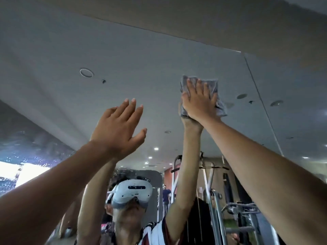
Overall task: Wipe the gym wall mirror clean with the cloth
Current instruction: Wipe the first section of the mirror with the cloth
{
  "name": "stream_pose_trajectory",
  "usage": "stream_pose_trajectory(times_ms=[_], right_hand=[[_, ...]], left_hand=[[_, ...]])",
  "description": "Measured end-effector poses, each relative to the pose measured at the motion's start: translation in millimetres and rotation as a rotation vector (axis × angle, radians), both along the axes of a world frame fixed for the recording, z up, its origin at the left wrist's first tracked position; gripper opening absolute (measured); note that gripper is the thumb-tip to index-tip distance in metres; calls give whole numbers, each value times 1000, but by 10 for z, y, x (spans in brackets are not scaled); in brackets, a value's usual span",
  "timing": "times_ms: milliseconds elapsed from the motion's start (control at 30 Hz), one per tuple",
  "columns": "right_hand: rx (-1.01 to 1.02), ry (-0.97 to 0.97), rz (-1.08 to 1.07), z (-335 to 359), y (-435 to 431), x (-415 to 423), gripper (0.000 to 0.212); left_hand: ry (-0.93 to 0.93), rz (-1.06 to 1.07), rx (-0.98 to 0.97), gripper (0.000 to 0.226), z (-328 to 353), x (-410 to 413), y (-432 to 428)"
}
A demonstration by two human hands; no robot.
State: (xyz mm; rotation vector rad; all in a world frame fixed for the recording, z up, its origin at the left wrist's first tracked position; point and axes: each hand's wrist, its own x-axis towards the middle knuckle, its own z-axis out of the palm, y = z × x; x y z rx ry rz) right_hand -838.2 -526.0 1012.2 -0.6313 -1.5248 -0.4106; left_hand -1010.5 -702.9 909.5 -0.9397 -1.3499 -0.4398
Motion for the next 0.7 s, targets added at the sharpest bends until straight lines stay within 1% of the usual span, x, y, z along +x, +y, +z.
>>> stream_pose_trajectory(times_ms=[100, 167, 233, 267, 300, 333, 400, 467, 533, 600, 700], right_hand=[[200, -256, -49, -198, -221, -227, 55], [338, -423, -58, -498, -202, -161, 56], [459, -525, -38, -802, -30, 21, 57], [490, -528, -45, -920, 107, 129, 57], [479, -499, -55, -995, 240, 246, 56], [419, -445, -59, -1020, 334, 344, 56], [230, -275, -70, -933, 386, 395, 58], [80, -78, -84, -697, 241, 241, 62], [-20, 37, -71, -426, -11, -19, 59], [-19, 0, -52, -280, -301, -287, 55], [164, -206, -72, -460, -681, -647, 54]], left_hand=[[35, -19, -19, 77, -15, -84, -28], [18, -44, -13, 77, -63, -100, -12], [-2, -57, 3, 79, -126, -110, 16], [-3, -62, 13, 79, -165, -112, 19], [-1, -67, 16, 80, -210, -117, 9], [3, -70, 11, 80, -260, -135, -7], [14, -72, -17, 81, -353, -189, -44], [34, -79, -17, 81, -404, -237, -64], [39, -83, -25, 79, -443, -257, -86], [48, -97, -9, 77, -469, -257, -79], [20, -141, 34, 73, -506, -230, -83]])
